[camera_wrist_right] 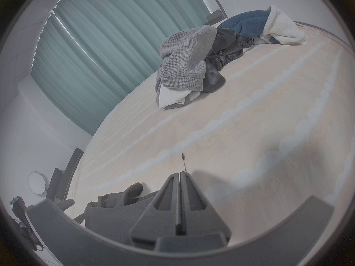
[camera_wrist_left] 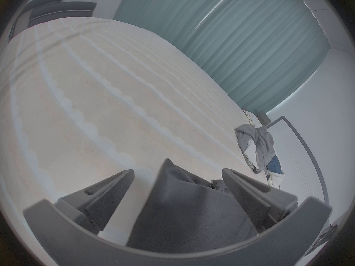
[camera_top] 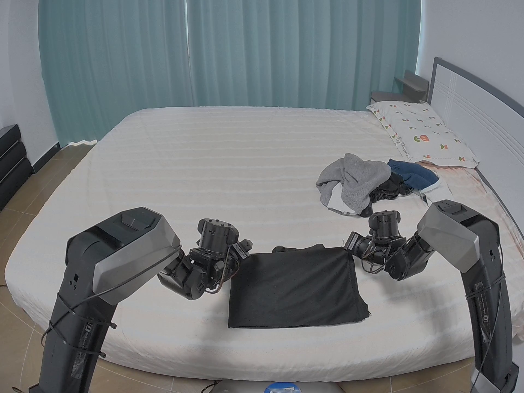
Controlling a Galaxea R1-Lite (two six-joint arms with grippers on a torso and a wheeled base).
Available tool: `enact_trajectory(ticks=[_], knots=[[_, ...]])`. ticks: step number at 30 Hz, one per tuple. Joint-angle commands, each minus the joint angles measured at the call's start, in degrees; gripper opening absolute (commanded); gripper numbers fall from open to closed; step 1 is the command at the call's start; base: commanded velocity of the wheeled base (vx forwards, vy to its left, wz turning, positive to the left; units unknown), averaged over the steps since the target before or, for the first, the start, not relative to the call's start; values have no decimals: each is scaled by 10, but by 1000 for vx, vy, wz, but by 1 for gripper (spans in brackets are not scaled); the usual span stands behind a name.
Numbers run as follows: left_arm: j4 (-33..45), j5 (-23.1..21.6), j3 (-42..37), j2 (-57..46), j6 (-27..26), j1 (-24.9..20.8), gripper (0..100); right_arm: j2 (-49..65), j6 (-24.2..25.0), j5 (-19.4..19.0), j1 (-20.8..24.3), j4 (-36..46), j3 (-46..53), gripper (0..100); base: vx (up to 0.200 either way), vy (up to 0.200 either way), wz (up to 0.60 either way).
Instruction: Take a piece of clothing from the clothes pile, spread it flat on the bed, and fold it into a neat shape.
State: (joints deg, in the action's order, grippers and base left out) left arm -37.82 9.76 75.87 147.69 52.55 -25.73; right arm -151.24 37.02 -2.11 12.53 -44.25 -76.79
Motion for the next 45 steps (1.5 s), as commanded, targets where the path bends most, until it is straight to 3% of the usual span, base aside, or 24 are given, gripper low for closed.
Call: enact_trajectory(ticks=[1, 14, 27, 28, 34, 39, 41, 45], knots=[[3, 3, 14, 16, -2, -5, 0, -4, 1, 3, 0, 0, -1, 0, 0, 0, 0], [1, 9, 19, 23, -16, -5, 0, -4, 4, 4, -1, -3, 1, 0, 0, 0, 0], [-2, 49, 29, 29, -11, 0, 0, -13, 24, 16, -2, -29, 4, 0, 0, 0, 0], [-2, 49, 29, 29, -11, 1, 0, -11, 24, 16, -1, -29, 9, 100, 0, 0, 0], [-2, 50, 23, 23, 12, 2, 0, 58, 19, -1, -20, -37, 73, 100, 0, 0, 0], [-2, 49, 17, 15, 39, 2, 0, 131, 14, -47, -36, -38, 159, 100, 0, 0, 0], [-9, 46, 0, 2, 42, 3, 0, 179, -10, -101, -39, -41, 268, 100, 0, 0, 0], [-18, 43, -17, -2, 41, 5, 0, 205, -53, -130, -37, -77, 370, 100, 0, 0, 0]])
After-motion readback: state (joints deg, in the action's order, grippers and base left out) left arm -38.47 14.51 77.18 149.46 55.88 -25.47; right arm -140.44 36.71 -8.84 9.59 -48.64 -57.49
